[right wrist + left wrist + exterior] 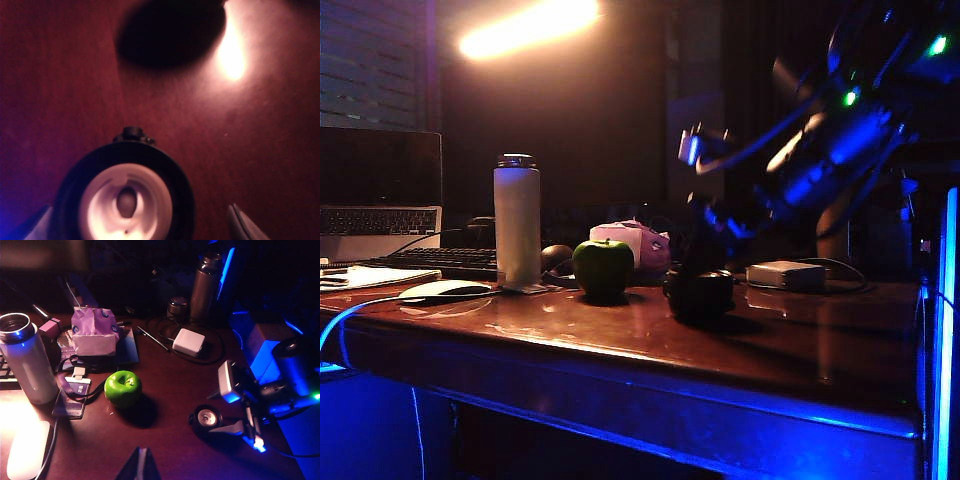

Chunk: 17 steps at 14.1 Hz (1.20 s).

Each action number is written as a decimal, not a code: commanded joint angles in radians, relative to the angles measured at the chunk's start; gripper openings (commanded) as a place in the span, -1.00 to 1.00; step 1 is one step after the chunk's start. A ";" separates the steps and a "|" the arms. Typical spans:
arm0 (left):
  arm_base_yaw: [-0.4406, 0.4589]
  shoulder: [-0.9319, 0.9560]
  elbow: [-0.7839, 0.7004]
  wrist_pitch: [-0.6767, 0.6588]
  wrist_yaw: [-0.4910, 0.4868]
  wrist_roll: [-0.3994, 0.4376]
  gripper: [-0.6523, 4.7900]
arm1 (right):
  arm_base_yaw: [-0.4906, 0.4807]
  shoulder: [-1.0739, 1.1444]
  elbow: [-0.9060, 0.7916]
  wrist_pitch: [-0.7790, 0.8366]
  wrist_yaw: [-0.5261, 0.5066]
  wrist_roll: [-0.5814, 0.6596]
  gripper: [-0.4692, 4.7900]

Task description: Stack the black thermos bottle cap from the table onto the green apple.

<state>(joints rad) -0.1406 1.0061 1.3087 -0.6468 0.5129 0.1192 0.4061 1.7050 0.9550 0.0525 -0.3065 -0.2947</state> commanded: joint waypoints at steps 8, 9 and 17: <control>0.001 -0.003 0.006 0.017 0.004 0.000 -0.77 | 0.022 0.109 0.102 0.027 -0.010 -0.002 1.00; 0.001 -0.003 0.006 0.017 0.004 0.000 -0.77 | 0.024 0.111 0.102 0.014 -0.010 -0.002 1.00; 0.001 -0.003 0.006 0.018 0.004 0.000 -0.77 | 0.025 0.111 0.102 -0.027 -0.002 0.001 0.44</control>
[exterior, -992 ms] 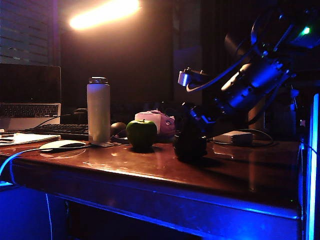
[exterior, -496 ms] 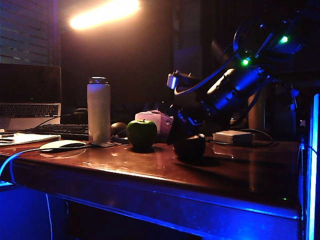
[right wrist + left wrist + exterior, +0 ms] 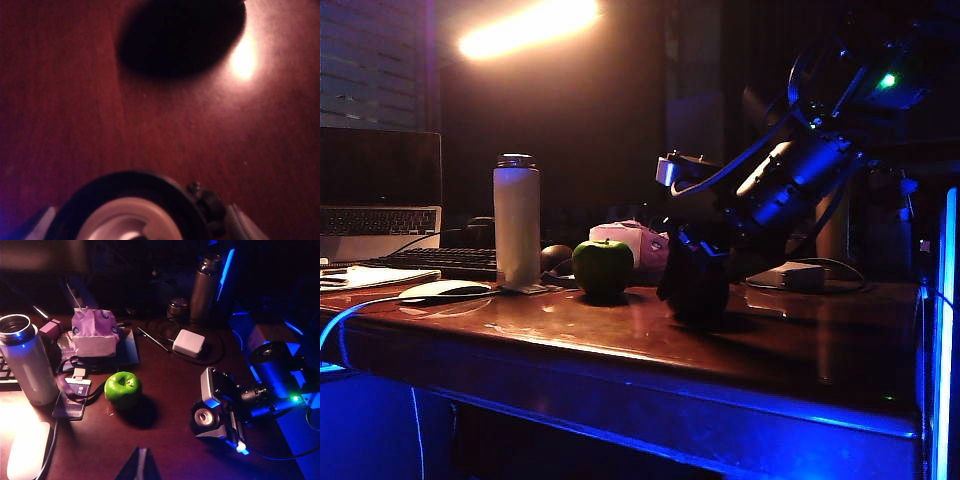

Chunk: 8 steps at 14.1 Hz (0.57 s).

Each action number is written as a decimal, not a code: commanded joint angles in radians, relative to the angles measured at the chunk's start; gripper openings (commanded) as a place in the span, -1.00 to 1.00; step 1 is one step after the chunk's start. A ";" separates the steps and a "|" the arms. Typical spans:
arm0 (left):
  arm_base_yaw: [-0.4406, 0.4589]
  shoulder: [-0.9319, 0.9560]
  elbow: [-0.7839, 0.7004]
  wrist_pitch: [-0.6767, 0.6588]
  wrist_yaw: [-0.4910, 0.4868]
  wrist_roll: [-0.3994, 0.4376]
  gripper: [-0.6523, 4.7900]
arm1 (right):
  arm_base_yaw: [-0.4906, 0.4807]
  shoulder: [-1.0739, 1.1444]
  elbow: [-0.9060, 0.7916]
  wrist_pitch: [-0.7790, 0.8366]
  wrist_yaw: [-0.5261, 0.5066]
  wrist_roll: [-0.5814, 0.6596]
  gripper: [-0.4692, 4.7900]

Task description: Stack the black thermos bottle cap from the table onto the green apple.

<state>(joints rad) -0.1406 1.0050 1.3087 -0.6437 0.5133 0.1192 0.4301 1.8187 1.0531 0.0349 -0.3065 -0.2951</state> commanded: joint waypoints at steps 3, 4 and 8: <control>0.001 -0.002 0.006 0.015 0.004 0.001 -0.77 | 0.001 -0.003 0.004 -0.057 -0.003 0.035 0.44; 0.001 -0.002 0.006 0.015 0.004 0.001 -0.77 | 0.001 -0.003 0.003 -0.057 -0.003 0.035 0.44; 0.001 -0.002 0.006 0.015 0.004 0.001 -0.77 | 0.001 -0.004 0.025 -0.057 0.000 0.063 0.44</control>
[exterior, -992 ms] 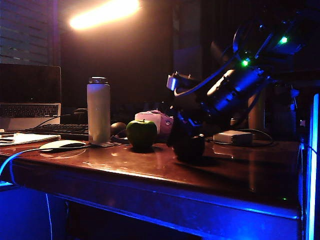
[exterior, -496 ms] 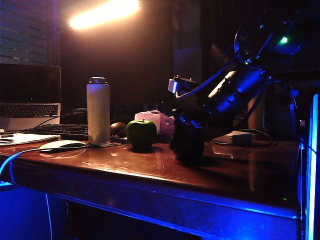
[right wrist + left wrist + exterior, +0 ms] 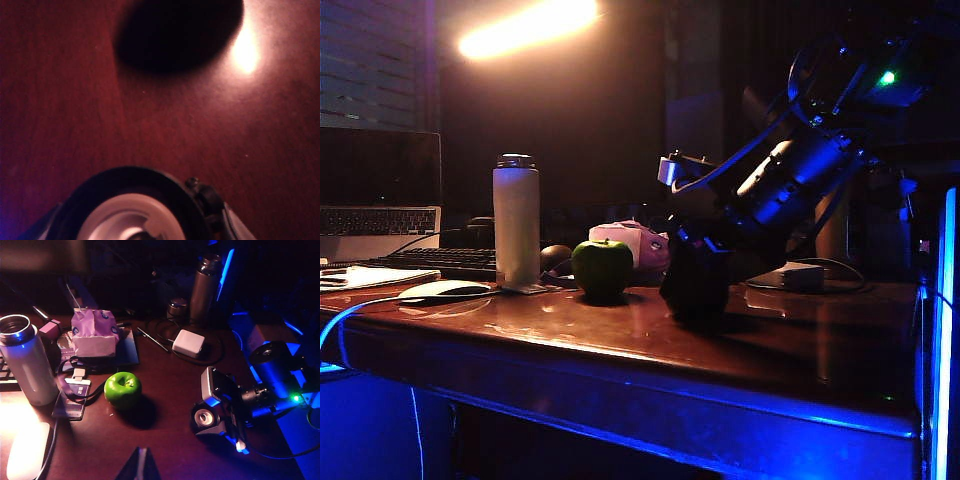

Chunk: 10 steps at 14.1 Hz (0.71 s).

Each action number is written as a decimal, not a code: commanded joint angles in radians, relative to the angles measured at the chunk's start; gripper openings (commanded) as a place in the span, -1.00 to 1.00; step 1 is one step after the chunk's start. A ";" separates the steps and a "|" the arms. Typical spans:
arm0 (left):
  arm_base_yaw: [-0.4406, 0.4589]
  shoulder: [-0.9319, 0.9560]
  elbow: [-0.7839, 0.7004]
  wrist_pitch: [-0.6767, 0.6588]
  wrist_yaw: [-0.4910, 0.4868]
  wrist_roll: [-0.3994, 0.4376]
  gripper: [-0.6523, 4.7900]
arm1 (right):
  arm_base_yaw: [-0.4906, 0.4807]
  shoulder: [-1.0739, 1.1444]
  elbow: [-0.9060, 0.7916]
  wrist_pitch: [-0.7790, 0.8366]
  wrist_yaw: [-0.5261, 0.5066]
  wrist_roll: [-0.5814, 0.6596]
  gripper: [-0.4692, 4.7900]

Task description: Stack the black thermos bottle cap from the table onto the green apple.

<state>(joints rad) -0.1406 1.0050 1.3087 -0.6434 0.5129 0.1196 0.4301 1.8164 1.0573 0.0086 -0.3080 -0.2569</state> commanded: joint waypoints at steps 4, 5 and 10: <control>0.001 -0.002 0.006 0.016 0.004 0.000 -0.77 | 0.001 -0.002 0.204 -0.147 0.003 0.029 0.44; 0.001 -0.002 0.006 0.017 0.004 0.000 -0.77 | 0.001 -0.001 0.274 -0.157 0.006 0.029 0.44; 0.001 -0.002 0.006 0.024 0.004 0.000 -0.77 | 0.001 0.061 0.512 -0.171 0.044 0.029 0.44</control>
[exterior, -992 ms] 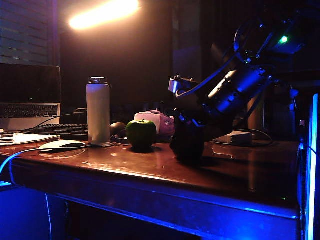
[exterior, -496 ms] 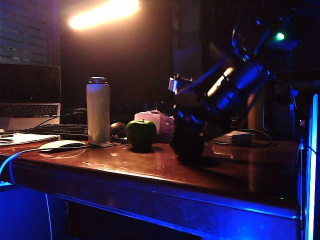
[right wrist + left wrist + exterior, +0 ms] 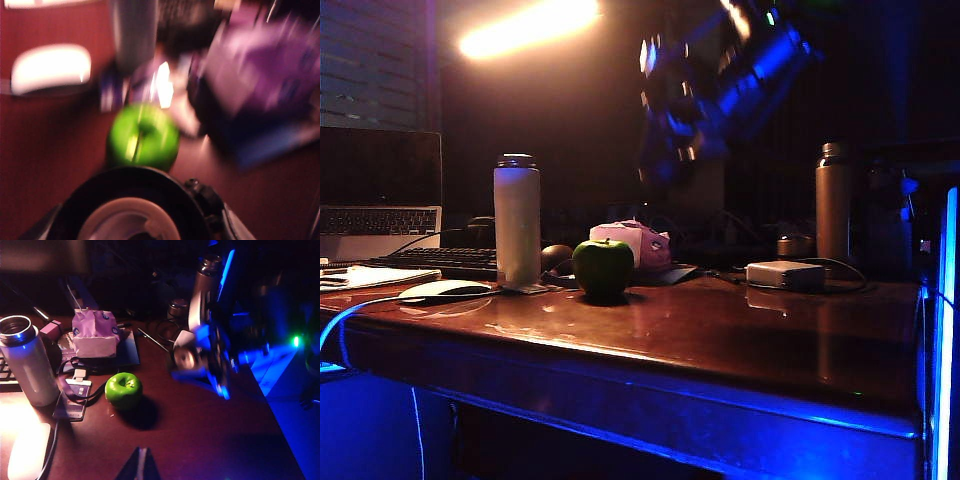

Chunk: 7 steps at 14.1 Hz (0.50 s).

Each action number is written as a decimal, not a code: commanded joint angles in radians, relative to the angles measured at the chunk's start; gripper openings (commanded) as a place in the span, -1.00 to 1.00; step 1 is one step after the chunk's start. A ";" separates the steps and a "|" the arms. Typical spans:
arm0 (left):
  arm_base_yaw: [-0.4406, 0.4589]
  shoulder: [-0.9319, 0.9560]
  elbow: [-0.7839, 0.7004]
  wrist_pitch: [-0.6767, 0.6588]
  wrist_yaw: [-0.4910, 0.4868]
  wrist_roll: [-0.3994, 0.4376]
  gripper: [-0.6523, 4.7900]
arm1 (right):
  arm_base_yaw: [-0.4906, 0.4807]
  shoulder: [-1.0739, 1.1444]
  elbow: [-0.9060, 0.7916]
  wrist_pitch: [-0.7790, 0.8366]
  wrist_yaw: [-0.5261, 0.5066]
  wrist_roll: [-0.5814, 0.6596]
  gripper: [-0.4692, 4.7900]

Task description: Stack the black thermos bottle cap from the table onto the green apple.

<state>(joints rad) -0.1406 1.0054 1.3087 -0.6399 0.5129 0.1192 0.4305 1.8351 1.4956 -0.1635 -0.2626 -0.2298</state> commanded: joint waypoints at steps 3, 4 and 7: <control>0.001 -0.002 0.006 0.021 0.004 0.001 -0.77 | 0.003 0.150 0.203 -0.031 -0.002 0.002 0.44; 0.001 -0.002 0.006 0.023 0.004 0.001 -0.77 | 0.003 0.181 0.234 -0.035 -0.002 0.002 0.44; 0.001 -0.002 0.006 0.031 0.004 0.000 -0.77 | 0.013 0.278 0.338 -0.035 -0.005 0.002 0.44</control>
<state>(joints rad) -0.1406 1.0050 1.3087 -0.6235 0.5129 0.1196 0.4339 2.1029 1.8072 -0.2111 -0.2623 -0.2291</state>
